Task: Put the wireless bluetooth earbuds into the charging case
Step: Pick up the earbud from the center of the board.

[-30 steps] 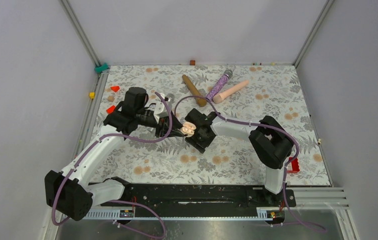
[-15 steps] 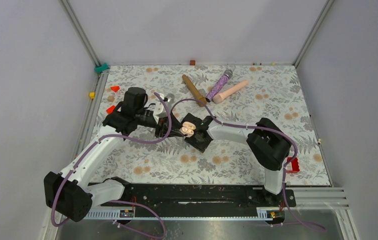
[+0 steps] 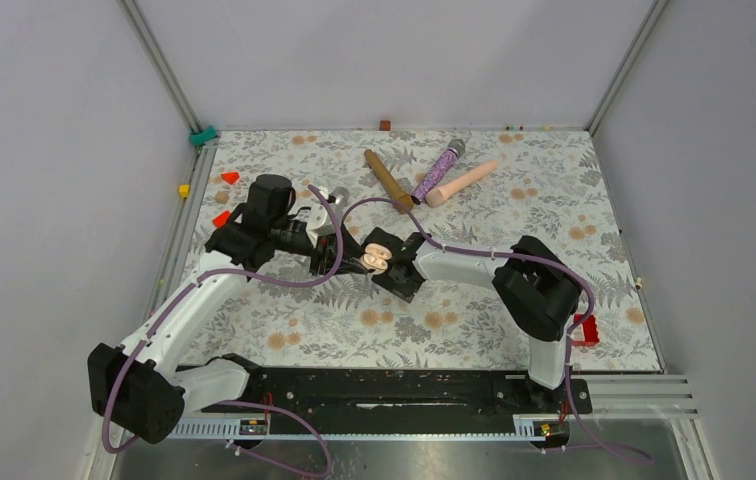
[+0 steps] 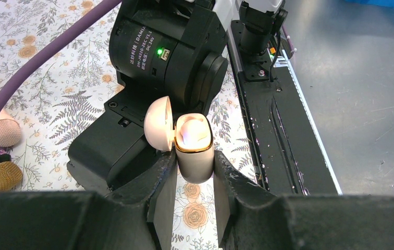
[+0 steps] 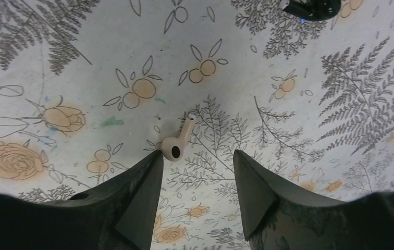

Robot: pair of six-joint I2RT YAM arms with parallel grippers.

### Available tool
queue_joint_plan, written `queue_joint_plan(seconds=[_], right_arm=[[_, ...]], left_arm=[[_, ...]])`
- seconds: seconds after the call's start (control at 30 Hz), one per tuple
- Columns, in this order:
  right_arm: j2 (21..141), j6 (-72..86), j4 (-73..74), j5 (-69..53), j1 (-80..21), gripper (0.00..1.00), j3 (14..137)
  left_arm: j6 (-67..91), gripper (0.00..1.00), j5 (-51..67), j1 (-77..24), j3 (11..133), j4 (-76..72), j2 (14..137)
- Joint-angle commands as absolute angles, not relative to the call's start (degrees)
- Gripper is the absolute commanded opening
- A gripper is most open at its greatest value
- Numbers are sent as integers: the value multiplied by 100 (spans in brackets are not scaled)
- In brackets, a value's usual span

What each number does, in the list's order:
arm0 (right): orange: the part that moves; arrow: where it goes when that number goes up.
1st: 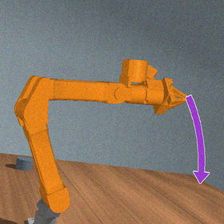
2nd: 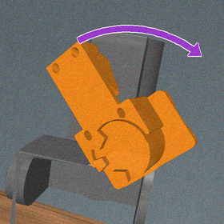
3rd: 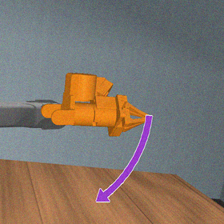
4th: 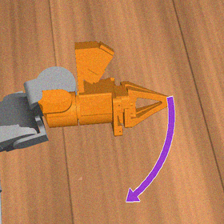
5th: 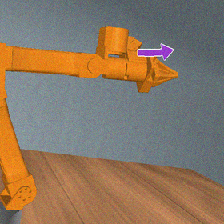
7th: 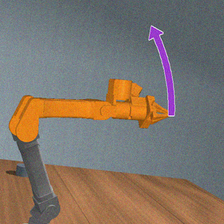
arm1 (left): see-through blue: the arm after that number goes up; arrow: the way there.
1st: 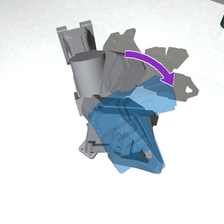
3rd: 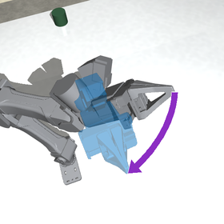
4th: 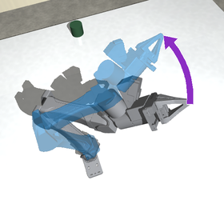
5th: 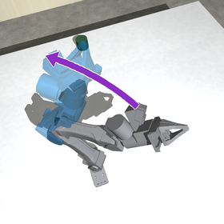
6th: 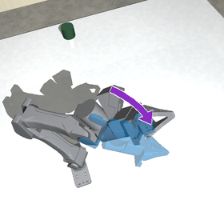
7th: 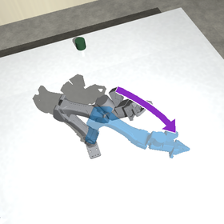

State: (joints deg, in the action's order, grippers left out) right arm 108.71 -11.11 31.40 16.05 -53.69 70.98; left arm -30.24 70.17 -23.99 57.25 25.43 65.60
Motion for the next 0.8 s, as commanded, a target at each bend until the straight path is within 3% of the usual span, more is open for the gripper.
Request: queue_joint_plan(seconds=[0.0,0.4,0.6,0.77], right_arm=[[10854,-1294,3188,2167,-5390,61,7273],[10579,-1194,3381,1527,-4797,62,7370],[10238,-799,3439,-990,-4083,61,7282],[10222,-342,2996,-2336,-3666,60,7024]], left_arm=[[-3144,0,7218,-2368,5788,2400,6384],[-3153,0,7235,-2368,5801,2395,6376],[-3151,0,7238,-2373,5800,2400,6354],[-3145,0,7252,-2366,5816,2401,6382]])
